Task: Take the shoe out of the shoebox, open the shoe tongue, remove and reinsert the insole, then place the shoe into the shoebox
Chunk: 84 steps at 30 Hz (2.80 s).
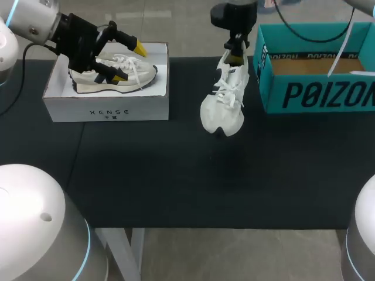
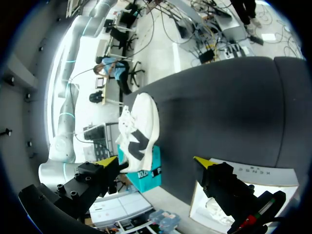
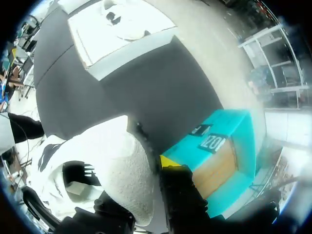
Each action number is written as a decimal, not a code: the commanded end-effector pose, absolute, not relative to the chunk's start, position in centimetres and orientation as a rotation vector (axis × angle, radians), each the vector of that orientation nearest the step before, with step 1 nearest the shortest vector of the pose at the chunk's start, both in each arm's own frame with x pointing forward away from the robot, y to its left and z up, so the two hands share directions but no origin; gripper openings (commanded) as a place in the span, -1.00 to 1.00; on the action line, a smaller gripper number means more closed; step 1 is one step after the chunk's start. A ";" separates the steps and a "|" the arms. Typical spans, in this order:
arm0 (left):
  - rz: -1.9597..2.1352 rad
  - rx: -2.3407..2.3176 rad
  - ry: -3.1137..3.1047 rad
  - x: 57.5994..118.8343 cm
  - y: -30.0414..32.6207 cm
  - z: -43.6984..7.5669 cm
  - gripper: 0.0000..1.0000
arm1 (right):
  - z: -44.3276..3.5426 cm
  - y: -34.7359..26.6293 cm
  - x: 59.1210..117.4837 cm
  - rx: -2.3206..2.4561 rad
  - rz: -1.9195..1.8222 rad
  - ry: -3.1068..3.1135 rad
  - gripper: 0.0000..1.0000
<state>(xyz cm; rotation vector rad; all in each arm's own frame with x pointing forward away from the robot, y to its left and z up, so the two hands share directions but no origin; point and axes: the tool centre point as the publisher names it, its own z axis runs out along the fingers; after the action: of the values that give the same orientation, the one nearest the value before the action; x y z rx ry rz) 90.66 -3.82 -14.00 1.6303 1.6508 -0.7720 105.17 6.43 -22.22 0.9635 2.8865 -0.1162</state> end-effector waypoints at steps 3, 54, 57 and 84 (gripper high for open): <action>-0.770 1.634 1.652 90.7 -3.8 -14.0 1.00 | -20.0 2.8 108.0 1.555 -0.045 2.654 -1.00; -0.770 1.634 1.652 90.7 -3.8 -14.0 1.00 | -16.9 -22.0 117.5 2.445 -0.057 1.861 -1.00; -0.770 1.634 1.652 90.7 -3.8 -14.0 1.00 | -17.1 -23.3 116.7 2.483 -0.017 1.799 -1.00; -0.770 1.634 1.652 90.7 -3.8 -14.0 1.00 | -22.2 -29.6 113.3 2.481 0.135 1.442 -1.00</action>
<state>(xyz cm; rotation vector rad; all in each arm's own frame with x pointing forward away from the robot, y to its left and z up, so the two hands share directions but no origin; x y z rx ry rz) 90.66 -3.83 -14.01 1.6304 1.6507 -0.7720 113.87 -29.60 -21.61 2.6124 1.5161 0.0025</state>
